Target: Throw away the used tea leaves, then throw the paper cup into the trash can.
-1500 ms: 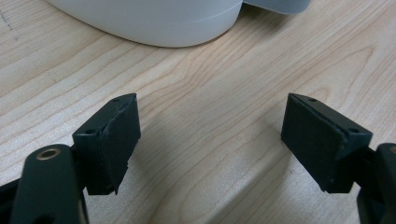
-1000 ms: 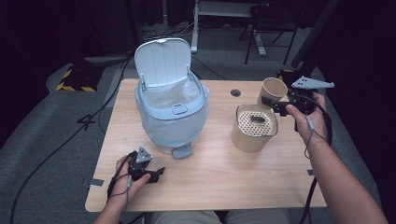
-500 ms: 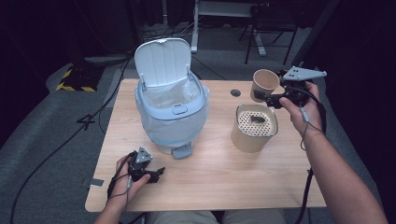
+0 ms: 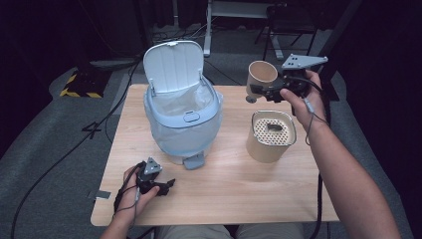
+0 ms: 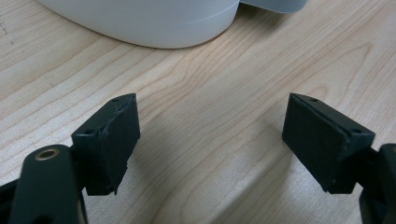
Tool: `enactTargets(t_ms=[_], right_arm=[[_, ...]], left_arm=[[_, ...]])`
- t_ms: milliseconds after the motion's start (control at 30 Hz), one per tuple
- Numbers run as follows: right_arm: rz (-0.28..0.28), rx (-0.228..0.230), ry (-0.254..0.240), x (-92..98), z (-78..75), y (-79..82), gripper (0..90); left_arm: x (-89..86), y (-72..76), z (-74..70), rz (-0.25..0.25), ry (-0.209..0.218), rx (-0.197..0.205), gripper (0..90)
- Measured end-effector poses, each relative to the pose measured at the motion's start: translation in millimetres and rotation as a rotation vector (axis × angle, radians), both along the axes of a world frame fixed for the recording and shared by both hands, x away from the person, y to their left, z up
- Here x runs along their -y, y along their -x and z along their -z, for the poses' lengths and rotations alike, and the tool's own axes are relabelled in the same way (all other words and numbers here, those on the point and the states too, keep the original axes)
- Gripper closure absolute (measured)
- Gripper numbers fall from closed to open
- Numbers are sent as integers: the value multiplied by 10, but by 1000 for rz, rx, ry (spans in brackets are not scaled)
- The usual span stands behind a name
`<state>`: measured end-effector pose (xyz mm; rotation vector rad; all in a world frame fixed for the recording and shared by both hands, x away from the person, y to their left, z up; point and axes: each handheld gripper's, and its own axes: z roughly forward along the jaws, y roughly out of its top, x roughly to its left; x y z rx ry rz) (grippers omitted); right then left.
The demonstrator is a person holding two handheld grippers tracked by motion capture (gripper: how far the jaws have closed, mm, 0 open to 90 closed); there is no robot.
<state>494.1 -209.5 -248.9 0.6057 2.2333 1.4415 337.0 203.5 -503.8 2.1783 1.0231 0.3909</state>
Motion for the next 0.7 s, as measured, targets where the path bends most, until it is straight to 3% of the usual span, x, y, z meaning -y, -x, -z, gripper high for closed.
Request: enactTargets(t_ms=[200, 433, 700], right_arm=[[-67, -4, -16, -296, -119, -44, 284], [-152, 5, -23, -767, -223, -84, 283], [-187, -21, -54, -1121, -205, -143, 281]], left_arm=[[1, 0, 0, -1, 0, 0, 197], [-2, -1, -1, 2, -3, 2, 197], [-3, 1, -1, 2, -3, 1, 197]])
